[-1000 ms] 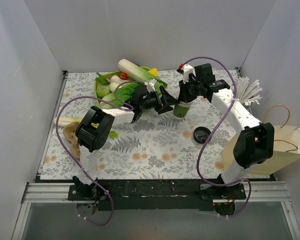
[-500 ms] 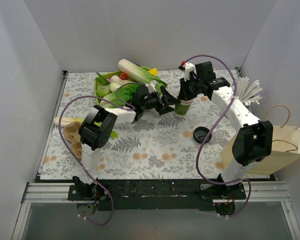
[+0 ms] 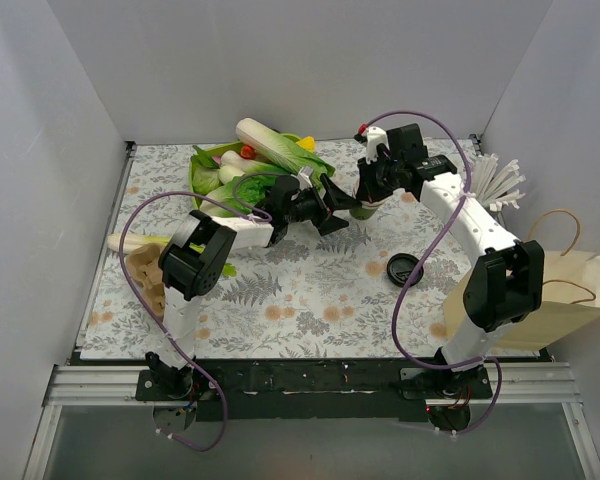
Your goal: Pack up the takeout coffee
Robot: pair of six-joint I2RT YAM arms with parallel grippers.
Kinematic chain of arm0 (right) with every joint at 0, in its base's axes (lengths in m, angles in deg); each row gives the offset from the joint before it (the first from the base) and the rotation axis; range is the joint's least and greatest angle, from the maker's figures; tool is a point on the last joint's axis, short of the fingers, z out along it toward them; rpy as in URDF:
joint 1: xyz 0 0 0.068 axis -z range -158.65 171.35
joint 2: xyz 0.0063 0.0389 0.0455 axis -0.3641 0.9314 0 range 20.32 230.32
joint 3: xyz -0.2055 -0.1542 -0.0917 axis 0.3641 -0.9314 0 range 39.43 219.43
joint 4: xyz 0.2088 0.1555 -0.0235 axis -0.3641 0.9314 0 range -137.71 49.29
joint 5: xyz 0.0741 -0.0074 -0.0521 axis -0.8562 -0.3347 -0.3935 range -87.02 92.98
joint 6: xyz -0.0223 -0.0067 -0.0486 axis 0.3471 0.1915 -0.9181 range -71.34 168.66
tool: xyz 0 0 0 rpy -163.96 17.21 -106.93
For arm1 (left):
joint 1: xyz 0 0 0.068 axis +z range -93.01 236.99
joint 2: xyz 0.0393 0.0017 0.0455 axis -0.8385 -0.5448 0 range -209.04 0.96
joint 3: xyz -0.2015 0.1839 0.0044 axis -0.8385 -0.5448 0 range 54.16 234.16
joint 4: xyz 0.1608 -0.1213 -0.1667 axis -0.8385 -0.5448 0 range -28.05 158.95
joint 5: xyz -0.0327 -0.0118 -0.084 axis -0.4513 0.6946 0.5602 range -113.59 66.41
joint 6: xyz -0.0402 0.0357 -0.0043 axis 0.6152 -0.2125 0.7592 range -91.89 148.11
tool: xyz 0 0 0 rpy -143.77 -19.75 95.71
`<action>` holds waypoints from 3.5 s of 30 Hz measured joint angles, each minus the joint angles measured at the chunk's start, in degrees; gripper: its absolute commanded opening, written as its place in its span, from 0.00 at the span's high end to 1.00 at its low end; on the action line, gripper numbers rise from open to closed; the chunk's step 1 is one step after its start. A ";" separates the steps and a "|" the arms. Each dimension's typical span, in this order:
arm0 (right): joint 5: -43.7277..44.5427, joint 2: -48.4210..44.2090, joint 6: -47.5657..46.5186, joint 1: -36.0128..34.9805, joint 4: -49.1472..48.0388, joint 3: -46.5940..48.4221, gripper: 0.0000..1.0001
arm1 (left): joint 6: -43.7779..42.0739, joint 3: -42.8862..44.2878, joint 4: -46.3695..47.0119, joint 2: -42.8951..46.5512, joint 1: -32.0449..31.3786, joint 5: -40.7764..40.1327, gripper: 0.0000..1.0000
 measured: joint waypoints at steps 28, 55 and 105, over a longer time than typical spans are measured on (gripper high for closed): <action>9.90 -3.13 -10.03 -3.34 0.28 1.49 0.36 | -13.29 -3.43 -11.02 1.07 0.39 -4.42 0.08; 27.10 15.98 -46.38 -1.57 -23.82 -6.05 0.44 | -52.85 -7.37 -30.80 29.31 1.03 -0.79 0.08; -1.20 11.21 -16.09 -10.08 39.69 21.75 0.99 | -104.80 -5.07 -63.01 49.37 1.40 1.53 0.07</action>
